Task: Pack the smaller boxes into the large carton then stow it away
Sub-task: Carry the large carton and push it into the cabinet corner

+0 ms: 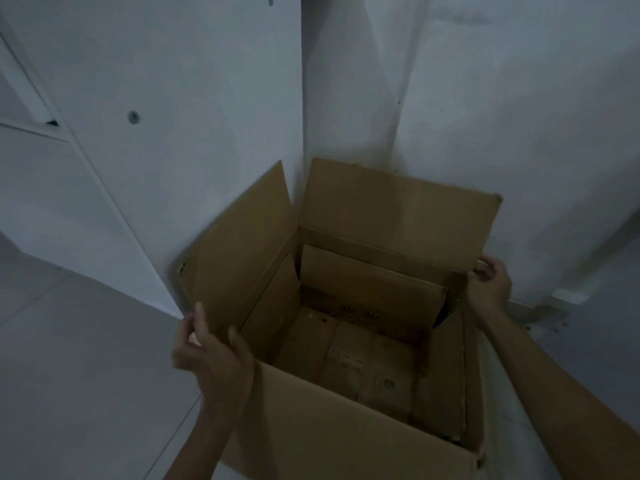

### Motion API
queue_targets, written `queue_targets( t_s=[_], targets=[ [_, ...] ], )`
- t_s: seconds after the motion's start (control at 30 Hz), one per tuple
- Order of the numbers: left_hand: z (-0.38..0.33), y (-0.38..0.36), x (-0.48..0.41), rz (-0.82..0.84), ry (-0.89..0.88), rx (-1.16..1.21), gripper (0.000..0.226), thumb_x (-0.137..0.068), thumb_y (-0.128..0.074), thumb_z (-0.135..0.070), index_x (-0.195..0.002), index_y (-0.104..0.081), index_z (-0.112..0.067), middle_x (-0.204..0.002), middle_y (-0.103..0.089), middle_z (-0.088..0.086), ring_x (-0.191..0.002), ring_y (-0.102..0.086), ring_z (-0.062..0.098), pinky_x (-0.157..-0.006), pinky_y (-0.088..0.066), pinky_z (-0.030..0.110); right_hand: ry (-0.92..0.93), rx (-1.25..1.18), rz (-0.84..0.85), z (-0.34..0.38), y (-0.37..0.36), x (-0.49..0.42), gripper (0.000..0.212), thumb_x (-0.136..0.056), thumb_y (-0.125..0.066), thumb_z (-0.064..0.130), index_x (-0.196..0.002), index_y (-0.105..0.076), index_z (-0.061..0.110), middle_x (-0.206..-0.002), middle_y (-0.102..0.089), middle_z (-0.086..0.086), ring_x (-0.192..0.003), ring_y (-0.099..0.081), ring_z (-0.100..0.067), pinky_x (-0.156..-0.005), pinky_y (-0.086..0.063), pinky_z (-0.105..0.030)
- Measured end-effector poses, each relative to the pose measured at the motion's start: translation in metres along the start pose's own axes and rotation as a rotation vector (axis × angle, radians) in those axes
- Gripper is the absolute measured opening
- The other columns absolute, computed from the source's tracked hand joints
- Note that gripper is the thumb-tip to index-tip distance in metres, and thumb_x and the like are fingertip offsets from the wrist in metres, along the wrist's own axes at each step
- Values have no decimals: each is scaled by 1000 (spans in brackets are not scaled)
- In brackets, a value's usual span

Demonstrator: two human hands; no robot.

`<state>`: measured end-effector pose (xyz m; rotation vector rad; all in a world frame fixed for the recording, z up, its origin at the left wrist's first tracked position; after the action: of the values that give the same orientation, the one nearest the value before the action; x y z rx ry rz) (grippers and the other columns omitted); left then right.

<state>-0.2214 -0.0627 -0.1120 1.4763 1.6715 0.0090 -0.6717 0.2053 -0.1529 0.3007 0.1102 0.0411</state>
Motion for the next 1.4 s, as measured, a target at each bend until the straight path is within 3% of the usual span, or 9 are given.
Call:
queue_targets(
  t_s=[0.13,0.23,0.6,0.73,0.83,0.93,1.13,1.27,1.4],
  targets=[
    [-33,-39,42,397,-556,-36,38,-93,-27,-43,-112,-55,-27,-117,-55,1,-103,-49,23,-85,-37,40,-9,18,38,0,-14,-9,39,-87,-48,-11,-126,-48,-5,-103,-59,-15,-84,-56,-19,-61,-44,0],
    [-44,-56,58,529,-758,-152,41,-94,-23,-43,-79,-60,-32,-79,-64,-10,-72,-55,18,-66,-29,34,-39,19,78,-3,-18,-11,44,-88,-52,-6,-131,-45,-2,-125,-57,-23,-105,-55,-25,-87,-44,-21],
    [-53,-69,33,405,-717,-366,52,-94,-23,-27,-52,-54,-20,-50,-55,-1,-53,-48,21,-57,-21,32,444,654,391,48,-23,163,33,-85,-63,28,-116,-64,16,-133,-56,-9,-133,-39,-32,-113,-26,-51],
    [-54,-62,32,376,-714,-387,51,-92,-27,-25,-49,-52,-18,-47,-53,1,-49,-48,23,-57,-10,33,709,893,447,41,-14,263,38,-81,-47,57,-79,-71,27,-88,-74,5,-95,-68,-21,-94,-47,-51],
    [-50,-60,37,435,-706,-388,57,-97,-21,-30,-54,-58,-19,-52,-58,0,-54,-53,24,-57,-27,35,885,965,394,46,-8,281,40,-80,-50,57,-64,-63,23,-60,-66,3,-60,-64,-20,-70,-55,-38],
    [-41,-66,41,559,-676,-315,63,-98,-15,-42,-65,-63,-20,-62,-64,-2,-62,-56,24,-60,-39,35,982,947,325,51,-7,279,46,-87,-41,57,-61,-57,22,-55,-58,3,-47,-56,-17,-45,-43,-26],
    [-48,-69,29,578,-703,-105,73,-96,-8,-53,-61,-64,-19,-61,-61,-1,-71,-44,16,-62,-24,32,1112,862,256,53,-18,261,45,-89,-42,55,-63,-55,21,-54,-55,4,-44,-53,-15,-41,-40,-24],
    [-49,-88,20,723,-657,-112,90,-87,5,-64,-69,-68,-15,-70,-65,5,-80,-51,22,-71,-33,37,1140,885,230,61,-28,249,47,-88,-43,56,-67,-60,18,-62,-61,-1,-58,-57,-22,-54,-46,-31],
    [-48,-96,15,753,-652,-132,90,-86,5,-64,-69,-69,-16,-69,-65,6,-75,-60,29,-69,-41,40,705,1023,164,45,-9,215,74,-68,-46,79,-108,-65,21,-119,-62,-17,-113,-52,-43,-103,-29,-59]
  ],
)
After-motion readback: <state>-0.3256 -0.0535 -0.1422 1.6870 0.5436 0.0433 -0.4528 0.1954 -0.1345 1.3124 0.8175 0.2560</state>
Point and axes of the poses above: each hand's wrist, its own x-axis away from the middle knuckle, its own y-axis out of the back of the hand, z = x × y, the point moved 10 cm from there along -x, towards the middle knuckle
